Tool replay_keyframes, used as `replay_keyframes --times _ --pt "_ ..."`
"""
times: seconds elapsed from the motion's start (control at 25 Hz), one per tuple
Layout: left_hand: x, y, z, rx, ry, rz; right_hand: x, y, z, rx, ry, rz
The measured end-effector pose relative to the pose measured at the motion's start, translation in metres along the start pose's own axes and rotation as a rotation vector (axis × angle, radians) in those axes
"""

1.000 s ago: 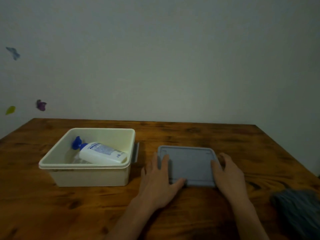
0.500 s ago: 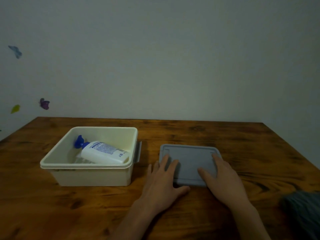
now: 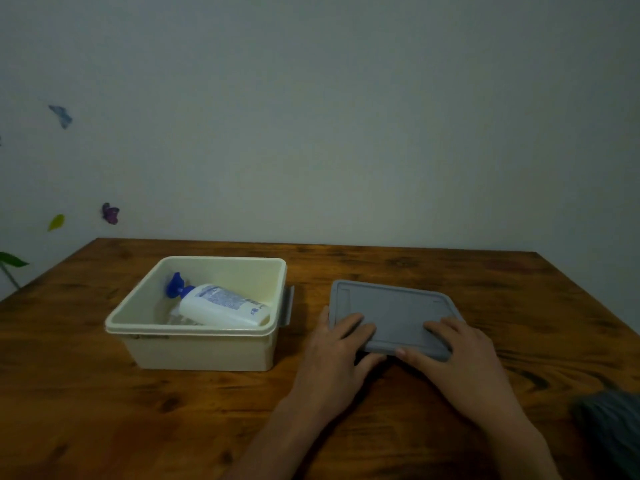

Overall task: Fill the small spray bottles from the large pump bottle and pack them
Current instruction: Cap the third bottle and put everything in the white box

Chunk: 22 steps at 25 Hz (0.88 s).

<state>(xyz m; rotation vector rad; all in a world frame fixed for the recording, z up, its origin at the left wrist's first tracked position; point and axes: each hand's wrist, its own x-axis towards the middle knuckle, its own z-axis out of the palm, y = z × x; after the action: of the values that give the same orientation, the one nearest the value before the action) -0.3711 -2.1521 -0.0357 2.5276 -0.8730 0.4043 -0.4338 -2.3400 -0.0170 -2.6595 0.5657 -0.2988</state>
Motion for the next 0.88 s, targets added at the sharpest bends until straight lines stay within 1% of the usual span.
replay_keyframes --times 0.08,0.16,0.32,0.44,0.52,0.64,0.76,0.88 --pt "0.0 0.003 -0.003 0.034 0.096 0.077 0.0 0.0 -0.008 0.039 0.027 -0.029" --pt "-0.001 0.008 -0.01 0.055 0.167 0.109 -0.001 -0.001 -0.017 0.084 0.055 -0.051" --pt "-0.003 0.011 -0.03 0.082 0.244 0.087 -0.003 -0.016 -0.026 0.112 0.197 -0.097" --pt "-0.007 0.001 -0.056 0.116 0.256 0.07 -0.01 -0.045 -0.032 0.142 0.233 -0.119" --pt "-0.01 -0.017 -0.077 0.121 0.262 0.059 -0.015 -0.073 -0.032 0.139 0.238 -0.124" --pt "-0.024 -0.057 -0.11 0.16 0.305 0.015 -0.02 -0.119 -0.017 0.052 0.228 -0.178" --pt "-0.045 -0.108 -0.142 0.145 0.247 -0.094 -0.028 -0.175 0.003 0.003 0.224 -0.255" --pt "-0.066 -0.159 -0.167 0.185 0.217 -0.113 -0.041 -0.229 0.019 -0.011 0.14 -0.277"
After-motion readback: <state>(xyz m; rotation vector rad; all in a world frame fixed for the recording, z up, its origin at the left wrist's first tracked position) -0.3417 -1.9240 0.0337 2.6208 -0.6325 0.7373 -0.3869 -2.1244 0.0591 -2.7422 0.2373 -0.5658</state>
